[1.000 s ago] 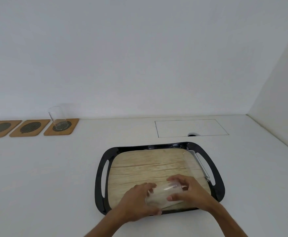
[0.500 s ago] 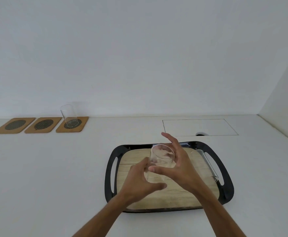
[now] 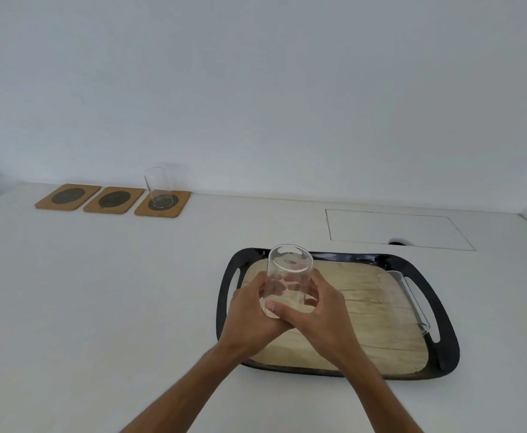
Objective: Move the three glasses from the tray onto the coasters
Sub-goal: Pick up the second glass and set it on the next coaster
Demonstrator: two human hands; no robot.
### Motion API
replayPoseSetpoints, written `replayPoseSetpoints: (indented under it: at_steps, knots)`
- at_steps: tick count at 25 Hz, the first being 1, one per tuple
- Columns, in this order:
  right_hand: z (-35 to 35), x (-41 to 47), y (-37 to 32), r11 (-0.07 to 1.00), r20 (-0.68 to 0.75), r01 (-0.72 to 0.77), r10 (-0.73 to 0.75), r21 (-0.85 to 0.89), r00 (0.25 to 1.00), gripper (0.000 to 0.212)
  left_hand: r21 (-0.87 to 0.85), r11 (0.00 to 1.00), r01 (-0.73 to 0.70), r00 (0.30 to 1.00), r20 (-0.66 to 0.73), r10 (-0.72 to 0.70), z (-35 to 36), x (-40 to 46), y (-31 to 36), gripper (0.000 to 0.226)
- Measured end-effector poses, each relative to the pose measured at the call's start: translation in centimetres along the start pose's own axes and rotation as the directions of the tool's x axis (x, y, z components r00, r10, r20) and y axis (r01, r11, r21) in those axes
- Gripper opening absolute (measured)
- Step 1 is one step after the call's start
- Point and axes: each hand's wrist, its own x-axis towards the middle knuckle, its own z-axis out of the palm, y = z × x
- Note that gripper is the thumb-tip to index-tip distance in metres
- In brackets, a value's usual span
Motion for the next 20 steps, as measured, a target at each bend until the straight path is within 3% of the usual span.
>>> replayPoseSetpoints:
  at_steps: [5, 12, 16, 20]
  knots:
    - [2.8, 0.5, -0.4, 0.999, 0.039, -0.013, 0.015, -0.051, 0.999, 0.066, 0.029, 0.999, 0.013, 1.000, 0.004, -0.013, -2.3, -0.7, -1.8, 0.059]
    - [11.3, 3.8, -4.2, 0.994, 0.014, -0.021, 0.023, -0.109, 1.000, 0.058, 0.031, 0.999, 0.038, 0.990, 0.132, -0.042, -11.4, 0.7, -6.3, 0.079]
    - [19.0, 6.4, -6.4, 0.997, 0.045, -0.031, 0.035, -0.075, 0.998, 0.057, 0.214, 0.969, 0.124, 0.985, 0.089, -0.146, -19.8, 0.8, -13.9, 0.089]
    - [19.4, 7.0, -5.8, 0.998, 0.027, -0.052, 0.053, -0.022, 0.998, 0.056, 0.367, 0.917, 0.154, 0.980, 0.063, -0.190, -23.0, -0.1, -16.6, 0.088]
